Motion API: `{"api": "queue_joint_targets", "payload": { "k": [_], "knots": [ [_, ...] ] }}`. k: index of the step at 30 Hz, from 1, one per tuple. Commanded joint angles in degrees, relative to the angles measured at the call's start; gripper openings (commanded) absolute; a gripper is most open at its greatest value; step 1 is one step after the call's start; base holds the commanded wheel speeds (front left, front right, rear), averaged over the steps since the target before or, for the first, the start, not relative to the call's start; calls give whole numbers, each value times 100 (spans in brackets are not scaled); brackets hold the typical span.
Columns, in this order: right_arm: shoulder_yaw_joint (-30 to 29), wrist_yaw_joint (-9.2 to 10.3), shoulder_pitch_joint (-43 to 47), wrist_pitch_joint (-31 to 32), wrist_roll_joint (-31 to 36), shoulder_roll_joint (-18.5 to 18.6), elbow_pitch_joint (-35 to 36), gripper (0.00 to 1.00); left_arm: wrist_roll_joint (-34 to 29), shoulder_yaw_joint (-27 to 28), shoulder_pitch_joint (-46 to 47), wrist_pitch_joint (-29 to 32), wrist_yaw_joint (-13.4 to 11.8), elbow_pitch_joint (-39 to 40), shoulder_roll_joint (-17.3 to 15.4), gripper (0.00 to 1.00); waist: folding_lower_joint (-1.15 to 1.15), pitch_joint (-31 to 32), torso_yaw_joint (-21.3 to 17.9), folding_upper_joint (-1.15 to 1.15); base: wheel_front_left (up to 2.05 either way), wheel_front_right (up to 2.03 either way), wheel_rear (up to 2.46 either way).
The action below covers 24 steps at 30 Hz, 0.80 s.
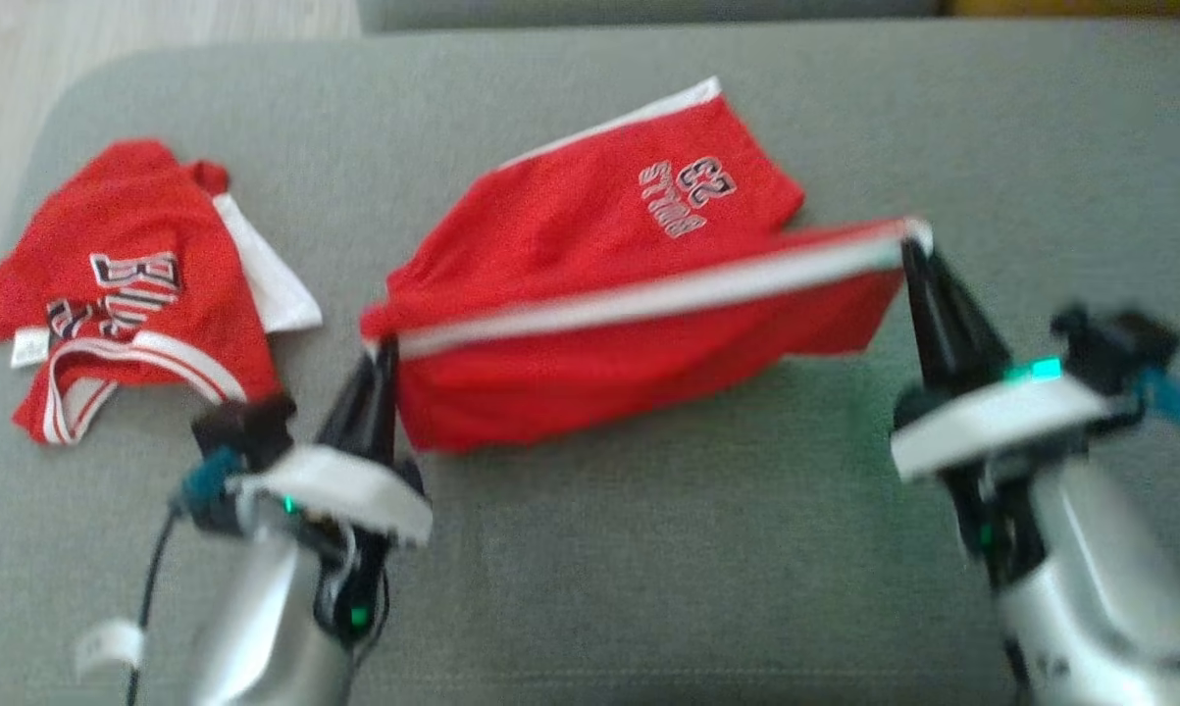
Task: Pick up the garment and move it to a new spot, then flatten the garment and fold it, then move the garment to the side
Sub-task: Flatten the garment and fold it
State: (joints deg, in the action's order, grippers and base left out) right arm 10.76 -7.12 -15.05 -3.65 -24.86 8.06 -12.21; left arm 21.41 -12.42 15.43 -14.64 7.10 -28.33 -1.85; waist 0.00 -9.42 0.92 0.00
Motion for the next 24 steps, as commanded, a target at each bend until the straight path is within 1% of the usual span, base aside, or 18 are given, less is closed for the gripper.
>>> {"api": "queue_joint_targets", "payload": {
  "k": [1, 3, 8, 14, 21, 24],
  "knots": [
    [139, -36, -490, 52, 82, 33, 14, 0, 77, 145, 370, -36, 6, 109, -103, 0, 0, -422, 185, 0, 0, 0, 0],
    [152, -36, -959, 101, 185, 34, -252, 0, 167, 126, 682, -36, -1, 46, -103, 0, 0, -630, 261, 0, 0, 0, 0],
    [157, -36, -2063, 134, 394, -43, -1005, 0, 496, 50, 1389, -36, -115, -151, -103, 0, 0, -1091, 423, 0, 0, 0, 0],
    [121, -36, -3145, 91, 689, -92, -1968, 0, 835, -108, 2052, -36, -221, -377, -103, 0, 0, -1509, 596, 0, 0, 0, 0],
    [14, -36, -4097, -78, 1055, -168, -2962, 0, 1079, -378, 2619, -36, -385, -542, -103, 0, 0, -1891, 726, 0, 0, 0, 0],
    [-15, -36, -4303, -150, 1150, -190, -3205, 0, 1121, -483, 2767, -36, -461, -601, -103, 0, 0, -1971, 752, 0, 0, 0, 0]
  ]
}}
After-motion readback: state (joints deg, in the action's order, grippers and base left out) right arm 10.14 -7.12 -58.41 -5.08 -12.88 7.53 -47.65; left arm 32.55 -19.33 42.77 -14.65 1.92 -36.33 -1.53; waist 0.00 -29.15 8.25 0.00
